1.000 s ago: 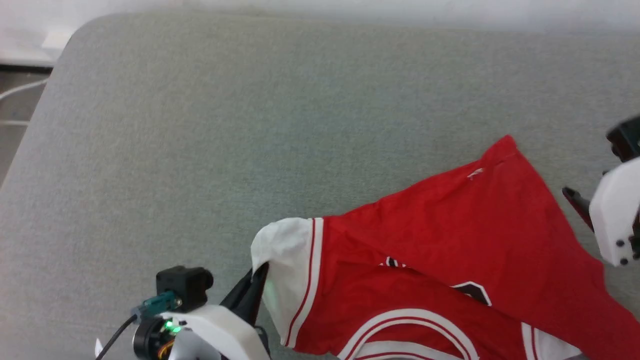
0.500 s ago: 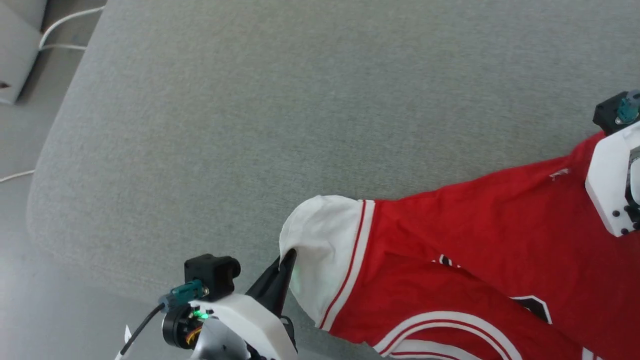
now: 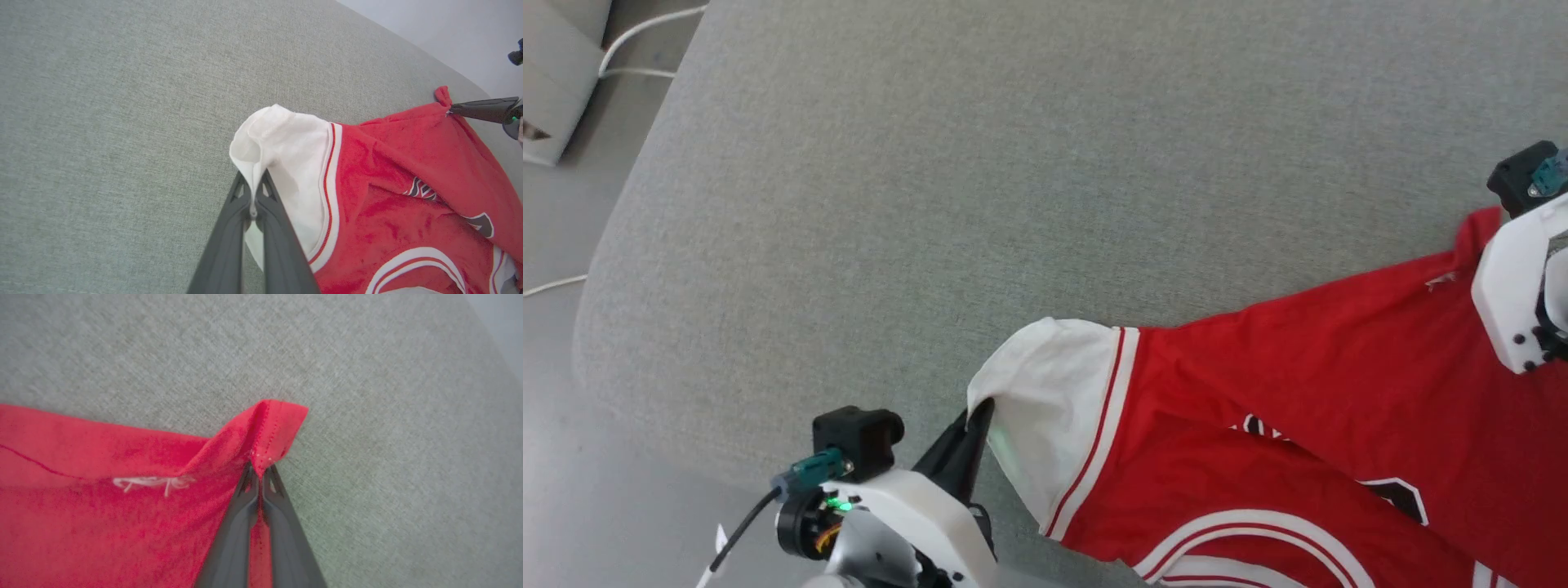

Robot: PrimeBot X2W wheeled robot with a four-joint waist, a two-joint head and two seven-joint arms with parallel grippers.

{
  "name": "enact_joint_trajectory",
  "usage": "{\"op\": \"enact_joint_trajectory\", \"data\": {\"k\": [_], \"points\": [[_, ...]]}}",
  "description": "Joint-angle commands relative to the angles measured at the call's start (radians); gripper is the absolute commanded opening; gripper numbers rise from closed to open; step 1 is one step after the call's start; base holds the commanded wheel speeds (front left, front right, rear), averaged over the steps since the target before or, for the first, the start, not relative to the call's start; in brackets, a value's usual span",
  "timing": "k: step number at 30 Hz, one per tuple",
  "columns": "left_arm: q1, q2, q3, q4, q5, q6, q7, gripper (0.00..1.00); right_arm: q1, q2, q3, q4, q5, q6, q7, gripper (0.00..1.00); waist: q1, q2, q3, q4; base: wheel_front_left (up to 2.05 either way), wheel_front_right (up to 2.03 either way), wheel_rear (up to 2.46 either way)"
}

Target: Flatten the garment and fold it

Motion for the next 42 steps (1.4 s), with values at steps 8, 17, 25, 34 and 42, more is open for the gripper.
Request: {"op": "enact_joint_trajectory", "data": {"k": [8,17,25,34,42], "points": [[-0.012,0.065,0.06,-0.04,0.001,0.008,-0.003,0.0,-0.037,0.059,-0.044,0.019,0.048,-0.002,-0.177,0.0,-0.0001,-0.0001,-0.151,-0.118,0.0,0.0,0.0],[-0.059,0.159,0.172,-0.184,0.02,0.024,-0.014,0.0,-0.017,0.073,-0.147,-0.118,0.098,-0.002,-0.231,0.0,-0.0001,-0.0001,-0.28,-0.24,0.0,0.0,0.0],[-0.166,0.204,0.273,-0.307,0.014,0.028,-0.033,0.0,0.0,0.121,-0.266,-0.308,0.132,-0.002,-0.213,0.0,-0.0001,-0.0001,-0.352,-0.345,0.0,0.0,0.0],[-0.369,0.227,0.352,-0.395,0.009,0.02,-0.06,0.0,-0.005,0.137,-0.328,-0.504,0.126,-0.002,-0.206,0.0,-0.0001,-0.0001,-0.365,-0.408,0.0,0.0,0.0],[-0.542,0.251,0.387,-0.402,0.017,0.013,-0.064,0.0,-0.024,0.156,-0.351,-0.588,0.116,-0.002,-0.23,0.0,-0.0001,-0.0001,-0.32,-0.437,0.0,0.0,0.0]]}}
